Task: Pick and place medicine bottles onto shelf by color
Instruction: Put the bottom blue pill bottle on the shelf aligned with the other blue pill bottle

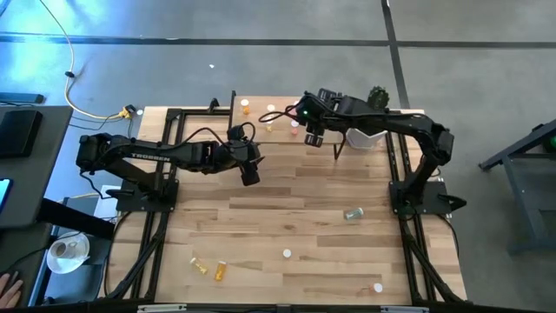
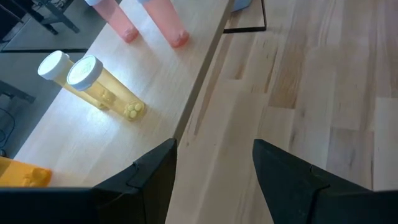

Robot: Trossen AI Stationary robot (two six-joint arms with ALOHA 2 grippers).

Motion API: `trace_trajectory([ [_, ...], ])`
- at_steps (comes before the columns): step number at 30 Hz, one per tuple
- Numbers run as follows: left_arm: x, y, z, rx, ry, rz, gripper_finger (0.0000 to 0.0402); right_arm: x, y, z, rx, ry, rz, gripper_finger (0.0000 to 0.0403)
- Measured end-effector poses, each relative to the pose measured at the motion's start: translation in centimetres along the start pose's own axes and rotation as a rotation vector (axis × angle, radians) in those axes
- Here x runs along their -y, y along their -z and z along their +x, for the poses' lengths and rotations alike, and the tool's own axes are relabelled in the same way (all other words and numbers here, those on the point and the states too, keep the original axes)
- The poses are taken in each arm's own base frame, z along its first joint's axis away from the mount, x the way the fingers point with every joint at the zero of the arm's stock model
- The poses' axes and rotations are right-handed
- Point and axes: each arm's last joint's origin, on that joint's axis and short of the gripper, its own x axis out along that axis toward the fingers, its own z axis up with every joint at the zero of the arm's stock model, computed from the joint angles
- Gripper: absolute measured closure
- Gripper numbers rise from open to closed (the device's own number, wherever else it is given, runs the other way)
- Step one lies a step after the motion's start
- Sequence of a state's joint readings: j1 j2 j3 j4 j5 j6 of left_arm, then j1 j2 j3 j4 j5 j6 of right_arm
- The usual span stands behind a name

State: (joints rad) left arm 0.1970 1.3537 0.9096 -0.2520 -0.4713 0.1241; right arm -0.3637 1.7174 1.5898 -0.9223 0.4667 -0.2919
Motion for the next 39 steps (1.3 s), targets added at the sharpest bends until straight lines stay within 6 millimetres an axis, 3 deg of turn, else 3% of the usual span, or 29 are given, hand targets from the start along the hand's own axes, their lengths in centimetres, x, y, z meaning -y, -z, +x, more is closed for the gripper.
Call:
trace_trajectory([
  [39, 0.07, 0.13, 0.00, -0.010, 0.018, 0.006, 0.0202, -0.08, 0.92, 0.13, -0.109, 0.055, -0.024, 0.0233],
])
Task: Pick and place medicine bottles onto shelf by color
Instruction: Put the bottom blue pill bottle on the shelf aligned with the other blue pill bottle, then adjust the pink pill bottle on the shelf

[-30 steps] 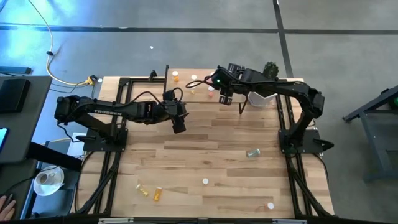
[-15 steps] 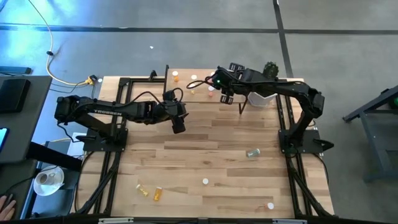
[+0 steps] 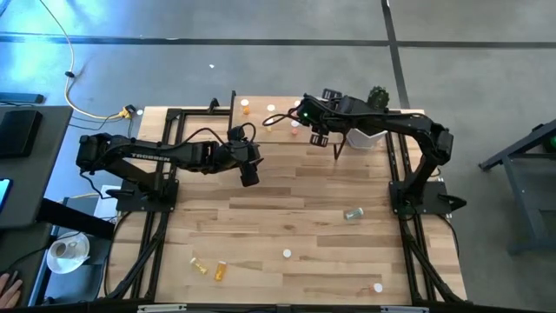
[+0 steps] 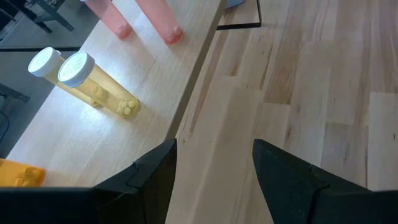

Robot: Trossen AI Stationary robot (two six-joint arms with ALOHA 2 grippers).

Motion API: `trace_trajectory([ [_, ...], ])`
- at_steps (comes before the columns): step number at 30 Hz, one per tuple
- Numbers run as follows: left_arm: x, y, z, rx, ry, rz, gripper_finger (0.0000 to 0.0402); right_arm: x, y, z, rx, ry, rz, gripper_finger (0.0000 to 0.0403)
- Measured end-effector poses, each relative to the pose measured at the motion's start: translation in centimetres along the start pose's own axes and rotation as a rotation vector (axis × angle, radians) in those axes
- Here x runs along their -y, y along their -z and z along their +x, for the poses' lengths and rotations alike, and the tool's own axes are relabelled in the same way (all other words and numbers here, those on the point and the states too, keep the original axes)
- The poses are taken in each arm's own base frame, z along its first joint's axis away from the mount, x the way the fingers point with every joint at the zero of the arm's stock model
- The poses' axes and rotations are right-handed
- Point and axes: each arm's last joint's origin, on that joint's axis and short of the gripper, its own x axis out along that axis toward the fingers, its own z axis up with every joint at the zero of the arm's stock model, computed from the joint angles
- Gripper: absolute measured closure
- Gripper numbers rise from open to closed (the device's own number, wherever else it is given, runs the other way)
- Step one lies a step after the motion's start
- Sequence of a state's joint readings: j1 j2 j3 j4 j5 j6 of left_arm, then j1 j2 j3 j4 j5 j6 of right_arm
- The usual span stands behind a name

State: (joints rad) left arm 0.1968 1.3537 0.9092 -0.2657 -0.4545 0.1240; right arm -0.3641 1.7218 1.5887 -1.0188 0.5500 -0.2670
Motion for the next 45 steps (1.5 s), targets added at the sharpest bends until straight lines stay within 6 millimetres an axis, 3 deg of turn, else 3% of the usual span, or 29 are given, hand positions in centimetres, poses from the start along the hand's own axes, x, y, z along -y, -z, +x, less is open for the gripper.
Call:
trace_trajectory([
  [12, 0.0, 0.0, 0.0, 0.000, -0.001, 0.001, 0.0202, 0.0, 0.4, 0.0, -0.041, 0.035, 0.006, 0.0233],
  [28, 0.0, 0.3, 0.0, -0.035, -0.008, 0.044, 0.0202, -1.8, -0.3, -1.3, 0.017, 0.022, -0.037, 0.0233],
  [34, -0.6, 0.7, -1.0, -0.073, -0.061, 0.064, 0.0202, -1.6, -0.9, -4.6, 0.077, 0.013, -0.027, 0.0233],
  [45, -2.8, 0.2, -5.4, 0.043, -0.083, 0.005, 0.0202, 0.4, -1.4, -11.0, 0.174, -0.003, 0.010, 0.0233],
])
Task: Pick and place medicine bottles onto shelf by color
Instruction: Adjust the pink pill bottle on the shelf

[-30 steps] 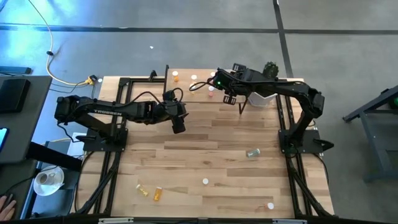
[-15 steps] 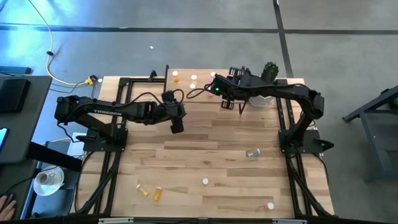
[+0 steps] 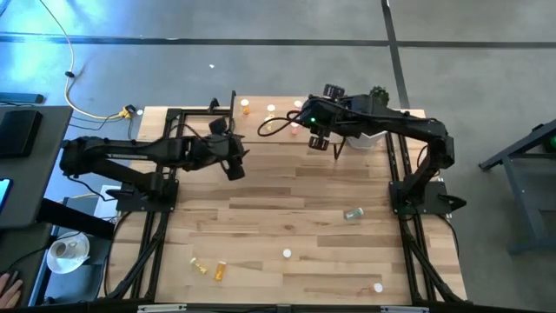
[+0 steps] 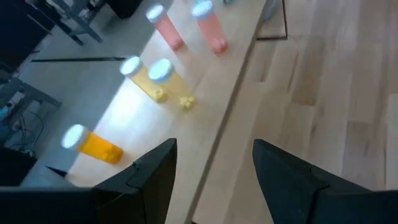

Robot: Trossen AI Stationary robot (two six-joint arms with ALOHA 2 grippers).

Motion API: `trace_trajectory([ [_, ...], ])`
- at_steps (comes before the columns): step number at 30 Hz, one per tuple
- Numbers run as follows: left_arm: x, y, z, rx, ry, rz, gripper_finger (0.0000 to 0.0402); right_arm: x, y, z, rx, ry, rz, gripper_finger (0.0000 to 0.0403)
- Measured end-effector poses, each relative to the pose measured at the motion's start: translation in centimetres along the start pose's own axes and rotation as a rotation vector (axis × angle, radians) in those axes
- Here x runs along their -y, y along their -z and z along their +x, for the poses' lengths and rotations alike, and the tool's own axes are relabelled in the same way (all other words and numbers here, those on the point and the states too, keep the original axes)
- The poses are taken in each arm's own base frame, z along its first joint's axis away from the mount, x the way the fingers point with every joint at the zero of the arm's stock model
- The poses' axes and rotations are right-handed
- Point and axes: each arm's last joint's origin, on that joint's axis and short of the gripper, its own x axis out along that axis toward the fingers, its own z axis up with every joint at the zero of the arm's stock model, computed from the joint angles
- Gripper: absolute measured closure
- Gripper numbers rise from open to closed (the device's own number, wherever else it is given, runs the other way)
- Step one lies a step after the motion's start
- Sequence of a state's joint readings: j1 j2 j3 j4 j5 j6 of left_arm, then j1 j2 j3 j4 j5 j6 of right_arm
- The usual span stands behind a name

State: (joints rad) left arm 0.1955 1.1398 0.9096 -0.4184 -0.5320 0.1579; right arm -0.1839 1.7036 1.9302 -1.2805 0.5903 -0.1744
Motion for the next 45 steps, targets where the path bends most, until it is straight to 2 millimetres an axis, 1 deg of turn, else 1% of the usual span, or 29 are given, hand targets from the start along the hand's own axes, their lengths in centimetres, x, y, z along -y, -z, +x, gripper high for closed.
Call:
trace_trajectory([
  [4, -0.5, 0.1, -1.0, 0.026, 0.027, -0.051, 0.0202, 0.1, 1.3, -1.6, -0.013, -0.050, 0.031, 0.0233],
  [7, -0.4, 0.8, -1.2, 0.057, 0.062, -0.085, 0.0202, -0.1, 3.4, -2.5, -0.019, -0.123, 0.083, 0.0233],
  [12, 0.2, 2.5, -0.9, 0.104, 0.103, -0.164, 0.0202, -1.3, 7.2, -3.1, 0.052, -0.150, 0.153, 0.0233],
  [17, 0.8, 3.6, -0.4, 0.183, 0.152, -0.241, 0.0202, -2.9, 10.0, -2.7, 0.172, -0.198, 0.206, 0.0233],
  [21, 1.5, 4.3, 0.2, 0.242, 0.205, -0.266, 0.0202, -4.3, 11.3, -1.4, 0.264, -0.249, 0.236, 0.0233],
  [25, 1.9, 5.0, 0.6, 0.290, 0.238, -0.287, 0.0202, -5.9, 11.8, 0.6, 0.342, -0.255, 0.244, 0.0233],
  [29, 2.3, 5.5, 0.8, 0.324, 0.267, -0.295, 0.0202, -7.4, 11.7, 2.7, 0.433, -0.242, 0.252, 0.0233],
  [33, 2.6, 6.1, 1.0, 0.332, 0.294, -0.284, 0.0202, -8.6, 11.6, 4.3, 0.533, -0.227, 0.283, 0.0233],
  [38, 2.8, 6.7, 1.3, 0.311, 0.288, -0.272, 0.0202, -9.9, 11.4, 6.2, 0.639, -0.207, 0.320, 0.0233],
  [41, 2.8, 6.7, 1.3, 0.316, 0.284, -0.253, 0.0202, -10.6, 11.1, 7.2, 0.674, -0.202, 0.337, 0.0233],
  [45, 2.8, 6.7, 1.3, 0.315, 0.277, -0.249, 0.0202, -11.6, 10.2, 8.7, 0.686, -0.198, 0.336, 0.0233],
])
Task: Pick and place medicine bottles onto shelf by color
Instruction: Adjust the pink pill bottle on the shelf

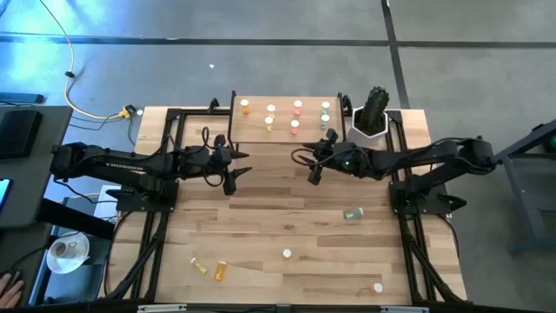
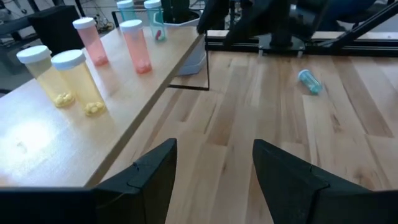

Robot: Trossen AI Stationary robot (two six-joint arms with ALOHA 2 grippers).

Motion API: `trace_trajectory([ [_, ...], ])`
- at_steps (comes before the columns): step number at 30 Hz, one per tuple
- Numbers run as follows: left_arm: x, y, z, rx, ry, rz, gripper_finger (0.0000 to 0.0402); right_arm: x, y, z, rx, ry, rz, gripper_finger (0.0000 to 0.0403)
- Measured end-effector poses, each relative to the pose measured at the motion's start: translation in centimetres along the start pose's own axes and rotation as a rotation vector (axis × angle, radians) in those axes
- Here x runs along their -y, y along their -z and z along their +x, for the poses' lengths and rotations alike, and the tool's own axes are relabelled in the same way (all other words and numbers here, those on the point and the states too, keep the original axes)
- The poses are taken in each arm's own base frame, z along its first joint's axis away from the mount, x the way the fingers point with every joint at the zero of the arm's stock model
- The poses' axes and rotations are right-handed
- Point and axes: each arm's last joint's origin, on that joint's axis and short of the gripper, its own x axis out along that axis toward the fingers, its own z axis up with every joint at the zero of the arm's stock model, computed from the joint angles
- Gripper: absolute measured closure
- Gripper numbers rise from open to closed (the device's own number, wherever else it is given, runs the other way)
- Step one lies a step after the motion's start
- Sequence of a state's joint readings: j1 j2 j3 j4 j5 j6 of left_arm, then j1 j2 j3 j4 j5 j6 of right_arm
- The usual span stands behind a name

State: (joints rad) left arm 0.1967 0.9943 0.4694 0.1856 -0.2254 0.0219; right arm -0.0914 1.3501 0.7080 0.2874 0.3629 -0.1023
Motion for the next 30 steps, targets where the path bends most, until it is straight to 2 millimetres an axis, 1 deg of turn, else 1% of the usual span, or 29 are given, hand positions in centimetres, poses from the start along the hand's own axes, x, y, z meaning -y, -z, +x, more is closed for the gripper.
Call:
trace_trajectory([
  [5, 0.0, 0.0, 0.0, -0.001, -0.002, 0.000, 0.0202, -0.7, 0.5, 2.3, -0.002, 0.017, -0.034, 0.0233],
  [11, 0.0, 0.0, 0.0, -0.001, -0.002, -0.001, 0.0202, -0.3, 0.8, 4.6, -0.012, 0.059, -0.021, 0.0233],
  [15, 0.0, 0.0, 0.0, -0.001, -0.002, 0.000, 0.0202, 0.1, 0.6, 5.7, -0.013, 0.080, -0.012, 0.0233],
  [18, 0.0, 0.0, 0.0, -0.001, -0.002, 0.000, 0.0202, 0.5, 0.5, 6.1, -0.019, 0.092, -0.008, 0.0233],
  [30, 0.0, 0.0, 0.0, -0.002, -0.002, 0.000, 0.0202, 1.5, 0.6, 6.3, -0.024, 0.150, 0.007, 0.0233],
])
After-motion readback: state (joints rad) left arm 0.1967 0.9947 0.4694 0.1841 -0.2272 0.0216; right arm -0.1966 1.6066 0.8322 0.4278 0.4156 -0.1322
